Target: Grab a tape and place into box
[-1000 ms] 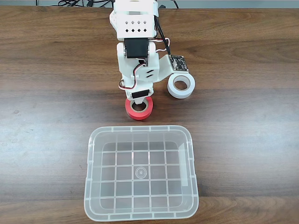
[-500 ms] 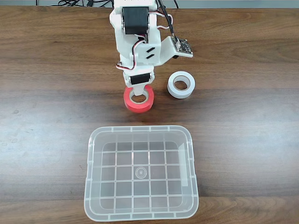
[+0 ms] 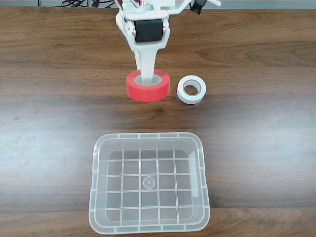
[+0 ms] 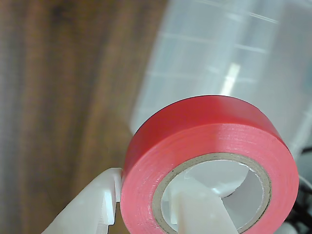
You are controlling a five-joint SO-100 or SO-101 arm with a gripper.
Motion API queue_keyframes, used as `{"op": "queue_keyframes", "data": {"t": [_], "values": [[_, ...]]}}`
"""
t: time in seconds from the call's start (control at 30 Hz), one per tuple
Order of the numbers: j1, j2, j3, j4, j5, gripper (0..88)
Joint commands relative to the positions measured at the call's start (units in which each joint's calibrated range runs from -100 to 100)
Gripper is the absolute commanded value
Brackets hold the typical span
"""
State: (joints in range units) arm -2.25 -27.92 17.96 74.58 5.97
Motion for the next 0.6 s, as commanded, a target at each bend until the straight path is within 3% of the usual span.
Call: {"op": "queue_keyframes", "data": {"t": [0.0,0.57], "values": [[-0.3,5.7,-19.9,-0.3,-0.3,5.6],[0.1,56.2,-65.8,-0.3,-2.3,5.4]]}}
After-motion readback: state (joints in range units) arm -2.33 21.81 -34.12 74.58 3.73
